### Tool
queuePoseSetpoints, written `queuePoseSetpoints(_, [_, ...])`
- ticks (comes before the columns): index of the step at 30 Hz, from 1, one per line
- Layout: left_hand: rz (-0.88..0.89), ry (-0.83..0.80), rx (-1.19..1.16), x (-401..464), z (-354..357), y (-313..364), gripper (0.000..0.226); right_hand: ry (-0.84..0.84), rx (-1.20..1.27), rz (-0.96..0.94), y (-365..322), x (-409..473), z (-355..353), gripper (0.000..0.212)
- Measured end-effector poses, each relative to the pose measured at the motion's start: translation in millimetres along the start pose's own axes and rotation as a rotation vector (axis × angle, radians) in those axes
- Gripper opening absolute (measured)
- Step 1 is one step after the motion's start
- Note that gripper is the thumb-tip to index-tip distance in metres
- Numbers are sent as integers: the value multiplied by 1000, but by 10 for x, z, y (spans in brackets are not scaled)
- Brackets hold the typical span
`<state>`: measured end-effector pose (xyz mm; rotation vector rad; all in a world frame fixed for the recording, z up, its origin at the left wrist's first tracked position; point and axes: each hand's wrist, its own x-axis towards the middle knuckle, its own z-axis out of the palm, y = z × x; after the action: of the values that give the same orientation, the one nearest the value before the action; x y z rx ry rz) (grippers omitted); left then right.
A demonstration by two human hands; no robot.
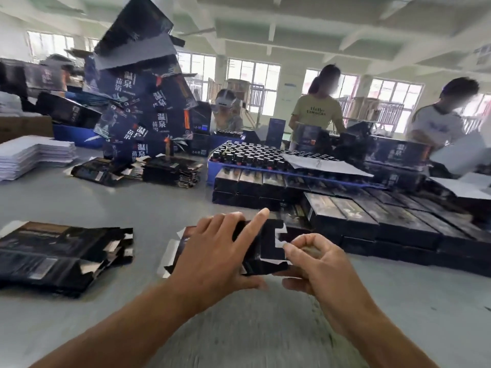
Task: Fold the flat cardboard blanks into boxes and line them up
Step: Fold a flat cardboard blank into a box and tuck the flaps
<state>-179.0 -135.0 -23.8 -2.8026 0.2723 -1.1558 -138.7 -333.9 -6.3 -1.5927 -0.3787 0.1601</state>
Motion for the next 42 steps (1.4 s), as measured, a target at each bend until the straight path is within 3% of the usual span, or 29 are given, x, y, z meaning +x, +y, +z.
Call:
queuePoseSetpoints(5, [36,-28,-26,-25,-35,28,111,-57,-55,-46,4,-69,-41,5])
queuePoseSetpoints(9, [57,11,-59,-53,-57,94,92,-83,-93,-76,-9,-99,-84,22])
queuePoseSetpoints(13, [85,18,-58,-87,-72,121,74,-130,-138,-121,13,-107,-83,22])
queuePoseSetpoints(17, [100,-10,-79,-95,-102,121,66,-83,-212,-174,38,-113,-77,35])
queuePoseSetpoints(23, [47,-88,-206,-100,-170,132,66,-27,-364,-277,49,-130,-58,49])
queuePoseSetpoints(33, [80,51,-295,-70,-269,107,60,111,-445,-481,-11,-204,-36,48])
queuePoseSetpoints(38, [57,83,-327,-81,-246,122,71,143,-406,-486,0,-221,-17,46])
queuePoseSetpoints(42, [41,105,-416,-81,-227,130,66,128,-377,-470,-10,-239,-12,56])
